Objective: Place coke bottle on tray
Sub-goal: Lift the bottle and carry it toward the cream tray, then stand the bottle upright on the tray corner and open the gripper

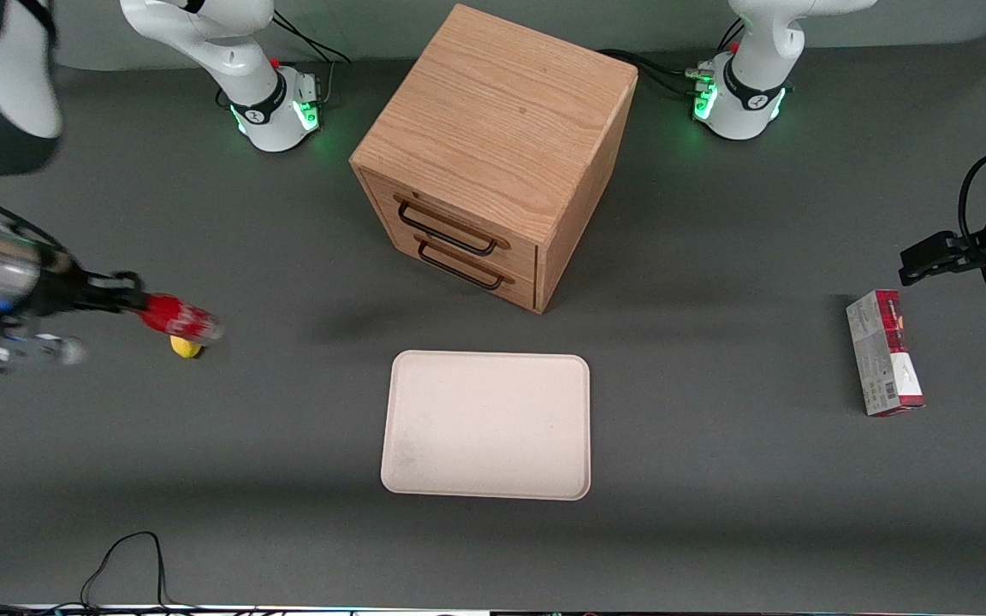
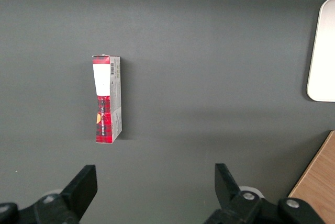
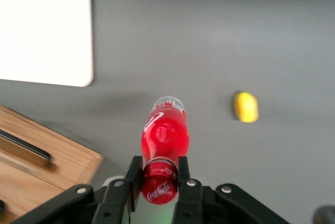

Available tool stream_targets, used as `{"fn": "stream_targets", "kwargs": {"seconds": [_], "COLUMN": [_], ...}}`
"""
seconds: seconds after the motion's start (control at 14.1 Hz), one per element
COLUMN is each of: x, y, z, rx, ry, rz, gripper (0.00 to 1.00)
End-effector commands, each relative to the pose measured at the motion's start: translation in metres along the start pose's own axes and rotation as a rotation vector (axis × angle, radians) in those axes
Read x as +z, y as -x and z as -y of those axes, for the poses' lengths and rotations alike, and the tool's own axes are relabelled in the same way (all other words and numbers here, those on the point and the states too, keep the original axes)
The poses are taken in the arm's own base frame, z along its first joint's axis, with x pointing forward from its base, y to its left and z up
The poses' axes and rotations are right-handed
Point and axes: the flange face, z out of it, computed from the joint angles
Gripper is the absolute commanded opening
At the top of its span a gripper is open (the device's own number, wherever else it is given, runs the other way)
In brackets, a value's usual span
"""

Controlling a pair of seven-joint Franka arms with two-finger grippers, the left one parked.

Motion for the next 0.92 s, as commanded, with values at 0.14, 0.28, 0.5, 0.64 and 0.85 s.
{"fn": "stream_targets", "kwargs": {"seconds": [0.14, 0.28, 0.5, 0.64, 0.85], "x": [0.046, 0.066, 0.089, 0.11, 0.151], "y": [-0.063, -0.079, -0.096, -0.104, -0.116], "z": [0.089, 0.11, 0.134, 0.154, 0.184], "rx": [0.2, 0.25, 0.323, 0.347, 0.369], "ry": [-0.096, -0.107, -0.132, -0.127, -0.105], "rz": [-0.1, -0.148, -0.214, -0.242, -0.287], "gripper": [0.0, 0.0, 0.0, 0.0, 0.0]}}
